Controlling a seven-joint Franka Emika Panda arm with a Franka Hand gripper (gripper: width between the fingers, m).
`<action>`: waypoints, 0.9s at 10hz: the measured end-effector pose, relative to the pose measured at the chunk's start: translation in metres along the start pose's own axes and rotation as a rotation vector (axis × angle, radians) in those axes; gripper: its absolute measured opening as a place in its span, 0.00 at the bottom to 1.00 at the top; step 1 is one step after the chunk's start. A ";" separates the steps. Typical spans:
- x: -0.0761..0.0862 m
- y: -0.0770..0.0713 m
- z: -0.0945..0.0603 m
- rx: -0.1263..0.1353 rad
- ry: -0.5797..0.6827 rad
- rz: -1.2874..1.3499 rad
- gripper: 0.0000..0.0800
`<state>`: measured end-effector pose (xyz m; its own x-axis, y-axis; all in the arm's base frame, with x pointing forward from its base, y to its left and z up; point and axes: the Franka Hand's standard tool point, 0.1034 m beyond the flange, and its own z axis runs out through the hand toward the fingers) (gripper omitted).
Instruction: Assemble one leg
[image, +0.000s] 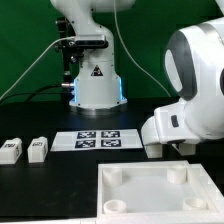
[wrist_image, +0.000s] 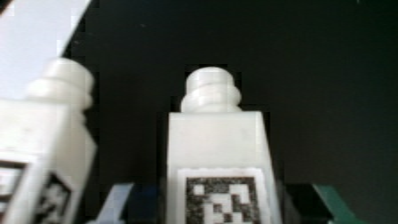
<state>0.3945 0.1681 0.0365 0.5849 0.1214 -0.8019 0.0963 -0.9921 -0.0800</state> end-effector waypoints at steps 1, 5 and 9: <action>-0.011 0.004 -0.023 -0.002 0.047 -0.004 0.36; -0.045 0.029 -0.091 0.009 0.356 -0.032 0.36; -0.052 0.046 -0.117 0.000 0.708 -0.020 0.36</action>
Offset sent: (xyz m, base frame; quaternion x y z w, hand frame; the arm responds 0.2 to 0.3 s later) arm 0.0097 -0.0320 0.0617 -0.0053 0.1924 -0.0140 0.9812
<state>0.4625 0.1199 0.1439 0.9661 0.1305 -0.2226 0.1128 -0.9895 -0.0905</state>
